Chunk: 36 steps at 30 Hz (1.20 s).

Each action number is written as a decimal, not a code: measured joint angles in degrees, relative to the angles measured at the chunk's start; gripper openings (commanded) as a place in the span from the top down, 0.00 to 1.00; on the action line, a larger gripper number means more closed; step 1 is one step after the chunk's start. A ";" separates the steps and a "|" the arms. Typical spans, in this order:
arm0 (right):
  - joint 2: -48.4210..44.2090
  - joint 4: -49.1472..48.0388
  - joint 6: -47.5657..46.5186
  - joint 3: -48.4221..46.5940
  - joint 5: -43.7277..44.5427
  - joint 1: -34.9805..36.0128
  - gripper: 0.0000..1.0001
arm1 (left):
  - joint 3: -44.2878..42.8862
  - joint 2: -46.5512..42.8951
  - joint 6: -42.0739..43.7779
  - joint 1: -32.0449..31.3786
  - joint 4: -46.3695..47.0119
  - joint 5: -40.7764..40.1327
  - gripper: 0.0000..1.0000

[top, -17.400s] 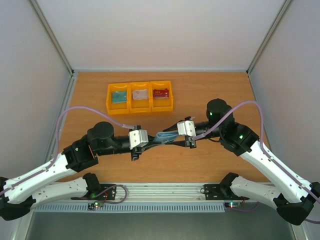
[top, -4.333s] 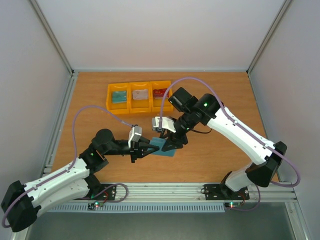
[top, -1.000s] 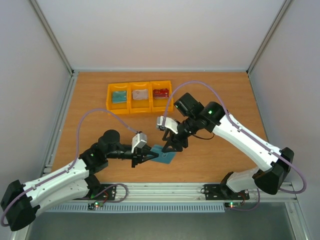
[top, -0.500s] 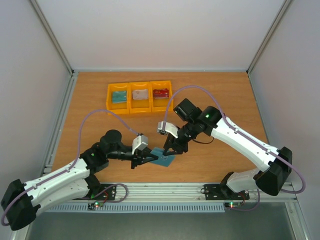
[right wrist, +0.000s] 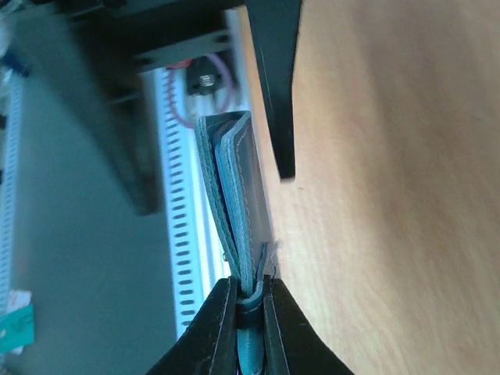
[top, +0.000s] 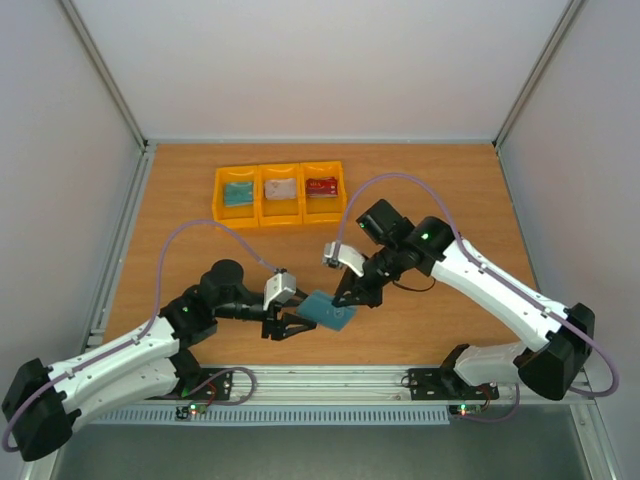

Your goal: Take the credit cards out of the card holder

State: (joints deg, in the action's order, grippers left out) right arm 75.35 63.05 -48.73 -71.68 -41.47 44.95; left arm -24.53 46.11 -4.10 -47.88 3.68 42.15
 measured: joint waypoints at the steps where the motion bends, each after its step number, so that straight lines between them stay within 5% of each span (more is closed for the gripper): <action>1: -0.79 -0.26 1.01 0.57 1.14 -0.94 0.99 | 0.04 0.00 0.22 0.00 -0.13 -0.90 0.01; 7: -3.87 -1.51 11.67 3.80 19.04 -9.31 0.99 | 0.15 -1.81 3.52 0.02 -2.27 -12.74 0.01; 14: 1.95 1.57 26.67 3.69 40.96 -9.60 0.99 | 0.15 -2.51 6.12 0.04 -6.67 -20.11 0.01; 23: 4.90 -14.10 46.77 13.62 31.93 -7.58 0.99 | 0.22 -1.44 -5.03 0.96 -8.31 -23.06 0.30; 29: 5.79 -26.40 54.36 18.86 33.86 3.74 0.99 | 0.55 0.63 -26.03 7.63 -11.04 -24.48 0.08; 36: 4.92 -39.08 59.45 20.00 39.41 12.96 0.99 | 0.90 1.77 -39.23 8.61 -9.68 -24.68 0.32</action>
State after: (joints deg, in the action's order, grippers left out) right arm 80.27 23.97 10.72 -51.68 -2.07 57.91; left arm -23.64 47.88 -43.33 -39.27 -6.00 17.47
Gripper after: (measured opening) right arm 0.080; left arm 0.732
